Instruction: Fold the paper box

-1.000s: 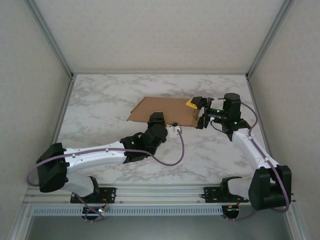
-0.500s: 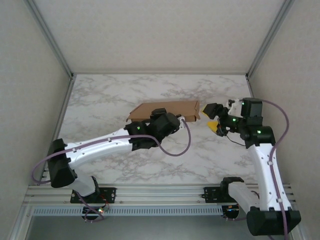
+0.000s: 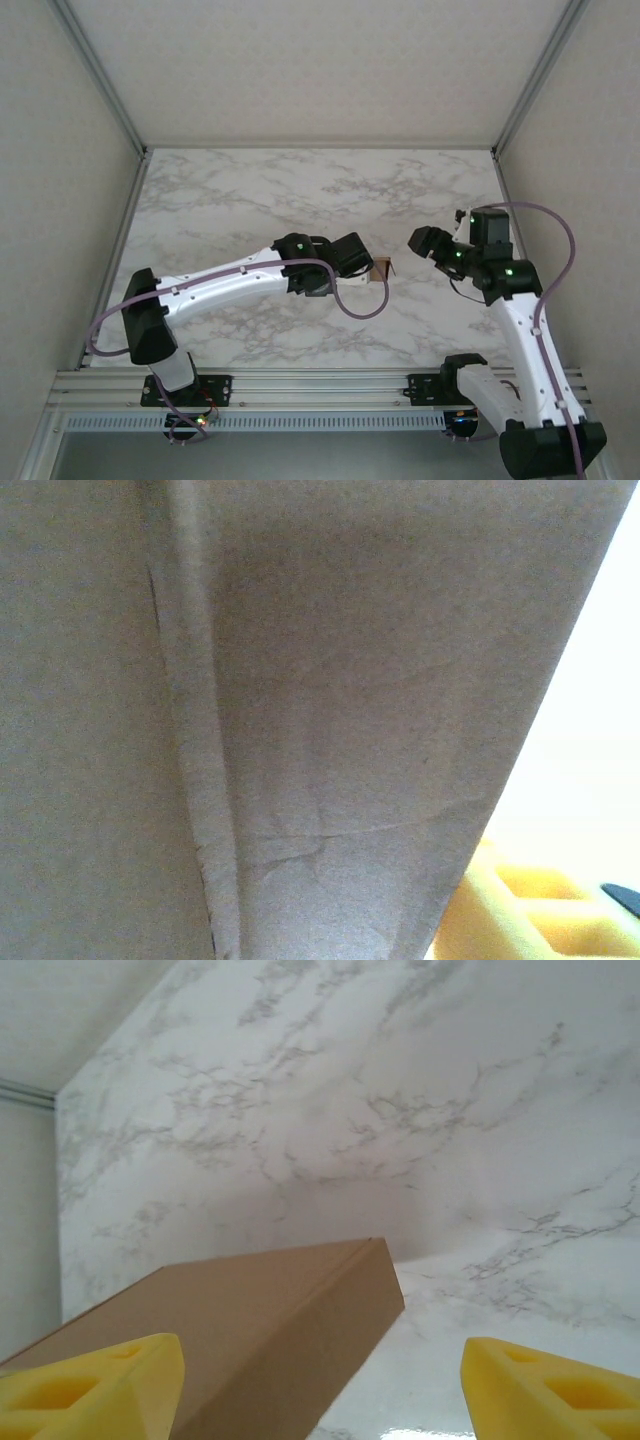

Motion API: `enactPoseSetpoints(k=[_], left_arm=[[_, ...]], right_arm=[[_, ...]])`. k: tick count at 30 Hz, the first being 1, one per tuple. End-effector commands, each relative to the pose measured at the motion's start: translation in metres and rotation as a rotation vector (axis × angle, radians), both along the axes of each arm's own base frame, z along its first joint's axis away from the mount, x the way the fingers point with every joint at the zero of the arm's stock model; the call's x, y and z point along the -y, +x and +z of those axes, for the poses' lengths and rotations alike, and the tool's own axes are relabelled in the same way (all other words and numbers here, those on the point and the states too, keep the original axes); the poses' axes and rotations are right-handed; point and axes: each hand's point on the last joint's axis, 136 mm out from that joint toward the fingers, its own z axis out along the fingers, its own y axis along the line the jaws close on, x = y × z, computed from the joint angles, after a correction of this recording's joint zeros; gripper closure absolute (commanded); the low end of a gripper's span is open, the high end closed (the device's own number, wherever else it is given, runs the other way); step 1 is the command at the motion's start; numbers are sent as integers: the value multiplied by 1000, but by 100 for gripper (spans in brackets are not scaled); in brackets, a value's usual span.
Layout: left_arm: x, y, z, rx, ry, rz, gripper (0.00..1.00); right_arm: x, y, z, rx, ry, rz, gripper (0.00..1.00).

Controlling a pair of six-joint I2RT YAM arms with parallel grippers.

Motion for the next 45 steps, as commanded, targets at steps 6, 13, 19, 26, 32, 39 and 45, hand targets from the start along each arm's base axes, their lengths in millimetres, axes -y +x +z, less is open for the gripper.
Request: enactPoseSetpoints(k=[6, 13, 19, 26, 32, 39, 45], left_arm=[[8, -11, -4, -158, -14, -41, 44], [11, -2, -27, -178, 49, -39, 43], [14, 12, -39, -183, 57, -14, 39], [17, 26, -40, -129, 57, 19, 24], [16, 29, -31, -99, 38, 39, 10], [19, 28, -14, -59, 1, 31, 0], [21, 34, 6, 17, -37, 48, 0]], right_arm=[[-39, 60, -44, -134, 137, 112, 48], [-118, 74, -75, -275, 238, 437, 74], [-174, 51, -115, -406, 272, 632, 75], [-174, 58, -124, -398, 232, 614, 72], [-166, 66, -106, -328, 162, 594, 63], [-156, 68, -98, -283, 131, 573, 53], [-150, 74, -82, -229, 157, 544, 45]])
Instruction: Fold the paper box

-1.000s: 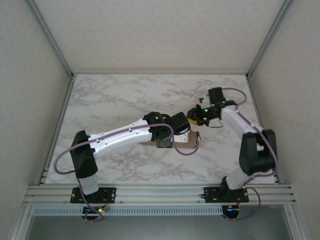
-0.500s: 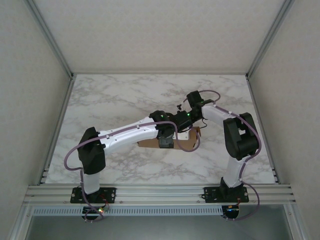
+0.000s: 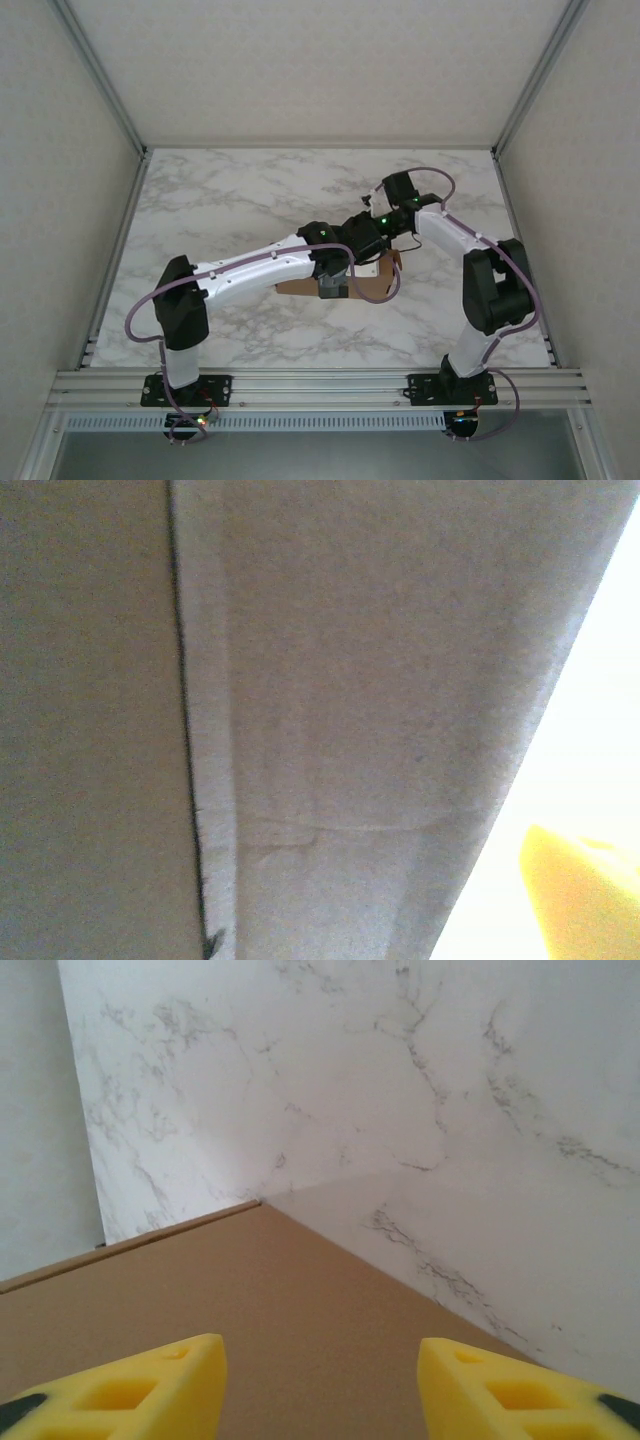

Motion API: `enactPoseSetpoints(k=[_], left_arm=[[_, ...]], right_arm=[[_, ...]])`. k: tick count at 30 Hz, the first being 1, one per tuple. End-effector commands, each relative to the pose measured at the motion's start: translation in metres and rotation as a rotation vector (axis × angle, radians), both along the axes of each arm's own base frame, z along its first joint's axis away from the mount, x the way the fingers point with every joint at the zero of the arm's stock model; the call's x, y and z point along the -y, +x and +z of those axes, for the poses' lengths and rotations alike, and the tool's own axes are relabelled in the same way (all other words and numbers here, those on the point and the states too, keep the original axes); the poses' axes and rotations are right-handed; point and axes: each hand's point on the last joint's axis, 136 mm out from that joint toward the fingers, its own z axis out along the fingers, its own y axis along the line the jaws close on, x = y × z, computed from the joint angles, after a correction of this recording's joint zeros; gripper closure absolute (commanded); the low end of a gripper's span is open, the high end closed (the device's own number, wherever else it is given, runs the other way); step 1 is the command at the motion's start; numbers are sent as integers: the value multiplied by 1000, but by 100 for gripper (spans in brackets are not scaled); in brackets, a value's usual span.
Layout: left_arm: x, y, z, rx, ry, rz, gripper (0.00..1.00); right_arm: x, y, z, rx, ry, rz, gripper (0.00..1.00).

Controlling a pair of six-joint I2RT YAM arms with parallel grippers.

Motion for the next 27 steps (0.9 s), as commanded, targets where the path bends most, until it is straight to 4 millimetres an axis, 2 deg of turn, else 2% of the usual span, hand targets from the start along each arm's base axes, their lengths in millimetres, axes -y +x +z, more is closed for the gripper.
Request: enactPoseSetpoints(k=[1, 5, 11, 17, 20, 21, 24, 27], left_arm=[[1, 7, 40, 106, -74, 24, 0], [1, 6, 56, 141, -123, 13, 0], [5, -8, 76, 145, -199, 15, 0], [6, -17, 109, 173, -328, 31, 0], [3, -9, 137, 253, -435, 92, 0], [-3, -1, 154, 306, -504, 149, 0], [-23, 16, 198, 395, -720, 325, 0], [-47, 23, 221, 408, -909, 435, 0]], right_arm=[[7, 4, 17, 53, 7, -25, 44], [13, 7, 27, 76, 5, -39, 41], [24, 12, 48, 134, 5, -63, 35], [36, 16, 74, 215, -25, -78, 33], [48, 20, 87, 280, -72, -111, 34], [55, 20, 96, 315, -88, -134, 34], [80, 19, 124, 432, -179, -210, 37], [108, 9, 147, 540, -283, -291, 43]])
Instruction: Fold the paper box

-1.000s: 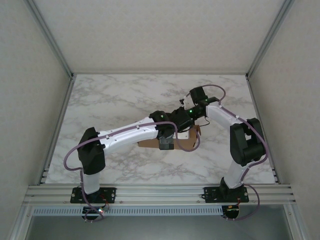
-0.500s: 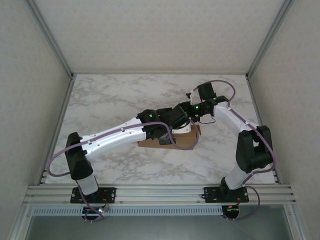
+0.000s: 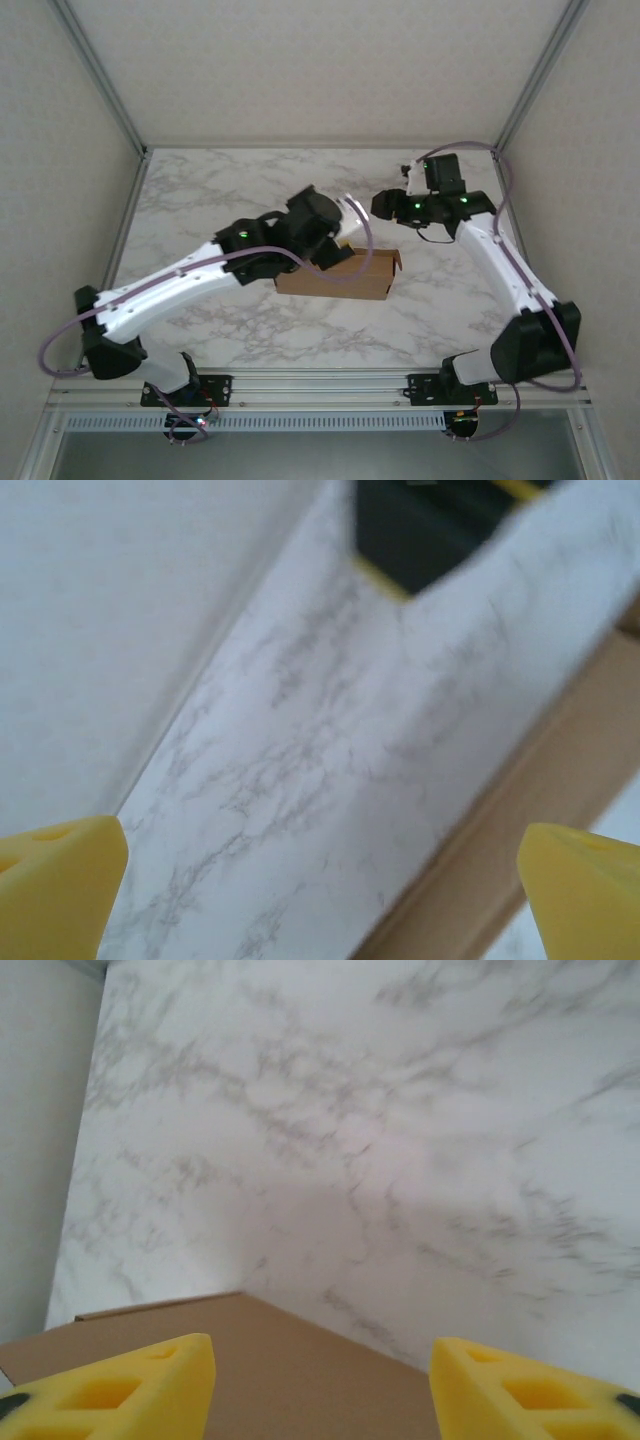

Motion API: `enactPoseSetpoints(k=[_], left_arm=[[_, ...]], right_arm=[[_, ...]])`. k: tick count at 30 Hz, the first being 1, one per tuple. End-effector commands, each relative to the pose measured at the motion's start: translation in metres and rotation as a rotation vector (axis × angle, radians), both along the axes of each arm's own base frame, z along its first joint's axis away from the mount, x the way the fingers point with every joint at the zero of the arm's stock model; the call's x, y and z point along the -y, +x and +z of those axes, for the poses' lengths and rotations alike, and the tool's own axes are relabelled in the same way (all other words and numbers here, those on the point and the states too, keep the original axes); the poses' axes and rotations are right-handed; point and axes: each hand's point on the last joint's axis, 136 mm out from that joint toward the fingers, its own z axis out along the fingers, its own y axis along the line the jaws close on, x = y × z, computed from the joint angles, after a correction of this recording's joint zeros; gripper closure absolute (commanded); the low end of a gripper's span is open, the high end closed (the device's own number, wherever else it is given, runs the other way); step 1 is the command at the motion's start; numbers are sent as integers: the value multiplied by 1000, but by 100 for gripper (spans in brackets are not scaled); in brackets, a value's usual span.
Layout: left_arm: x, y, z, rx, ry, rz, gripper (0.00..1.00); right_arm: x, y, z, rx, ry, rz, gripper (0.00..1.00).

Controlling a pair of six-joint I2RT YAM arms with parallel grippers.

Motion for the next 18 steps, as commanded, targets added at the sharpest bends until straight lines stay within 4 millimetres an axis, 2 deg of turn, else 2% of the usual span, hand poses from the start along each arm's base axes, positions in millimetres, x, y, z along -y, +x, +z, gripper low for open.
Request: enactPoseSetpoints(k=[1, 4, 7, 10, 13, 15, 18], left_arm=[[-36, 14, 45, 63, -320, 183, 0], [-74, 23, 48, 77, -458, 350, 0], [-99, 29, 22, -36, -548, 421, 0], [-115, 20, -1, -115, -634, 442, 0], [-125, 1, -16, -170, -673, 402, 3], [-135, -10, -28, -180, -671, 392, 4], [-154, -13, -46, -168, -654, 438, 6]], right_arm=[[38, -11, 34, 153, -136, -111, 43], [48, -37, 43, 213, -167, -88, 42], [54, -66, 40, 188, -203, -35, 43], [53, -92, 40, 204, -216, 28, 41], [52, -118, 41, 240, -205, 75, 38], [54, -132, 33, 219, -223, 109, 40], [53, -143, 13, 180, -253, 155, 42]])
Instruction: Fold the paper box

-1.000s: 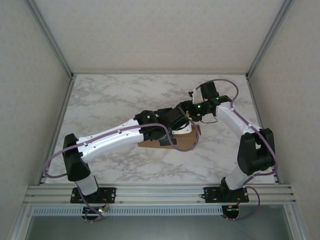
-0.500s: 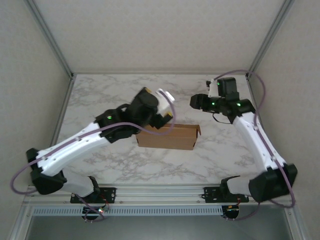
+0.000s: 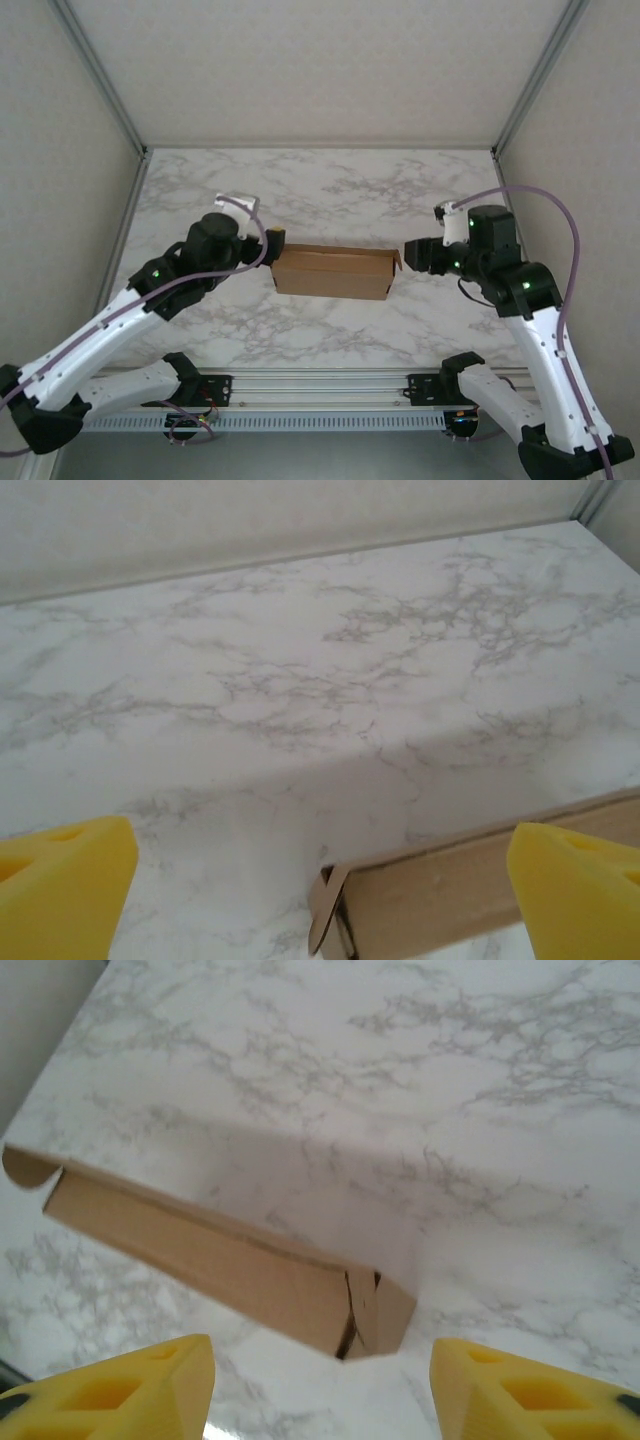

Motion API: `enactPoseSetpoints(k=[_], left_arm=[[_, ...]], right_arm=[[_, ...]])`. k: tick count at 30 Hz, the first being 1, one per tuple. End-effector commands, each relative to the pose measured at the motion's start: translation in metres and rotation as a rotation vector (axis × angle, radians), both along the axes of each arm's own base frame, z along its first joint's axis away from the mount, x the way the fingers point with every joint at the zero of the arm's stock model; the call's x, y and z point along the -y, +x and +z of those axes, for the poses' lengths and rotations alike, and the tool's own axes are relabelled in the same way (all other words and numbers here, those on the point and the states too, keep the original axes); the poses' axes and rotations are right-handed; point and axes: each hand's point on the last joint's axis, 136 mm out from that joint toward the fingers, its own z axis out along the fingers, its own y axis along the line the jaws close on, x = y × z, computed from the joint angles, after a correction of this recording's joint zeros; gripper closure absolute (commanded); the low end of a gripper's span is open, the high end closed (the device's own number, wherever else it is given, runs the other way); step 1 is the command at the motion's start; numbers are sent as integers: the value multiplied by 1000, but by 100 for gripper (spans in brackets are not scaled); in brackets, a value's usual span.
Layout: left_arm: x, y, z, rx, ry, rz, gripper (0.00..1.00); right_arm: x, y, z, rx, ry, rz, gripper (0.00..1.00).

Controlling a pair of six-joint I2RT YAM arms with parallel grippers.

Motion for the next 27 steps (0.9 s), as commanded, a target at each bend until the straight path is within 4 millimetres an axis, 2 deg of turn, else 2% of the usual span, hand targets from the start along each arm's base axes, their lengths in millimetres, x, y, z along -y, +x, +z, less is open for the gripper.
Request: enactPoseSetpoints(k=[1, 4, 8, 15, 18, 27], left_arm=[[-11, -3, -8, -11, -55, 30, 6], [-18, 0, -28, -46, -25, 61, 7], [-21, 2, -44, -66, 41, 65, 12], [-25, -6, -36, 15, 67, 12, 16], [-25, -5, -40, 13, 75, 18, 18], [-10, -5, -48, 0, 44, -49, 20]], right_arm=[[1, -16, -32, -73, -81, 63, 42], [3, -10, -46, -71, -119, 52, 43], [-1, -1, -61, -96, -143, 63, 46], [-14, 7, -67, -84, -139, 123, 54], [-16, 10, -72, -96, -148, 130, 58], [-24, 16, -79, -128, -163, 170, 70]])
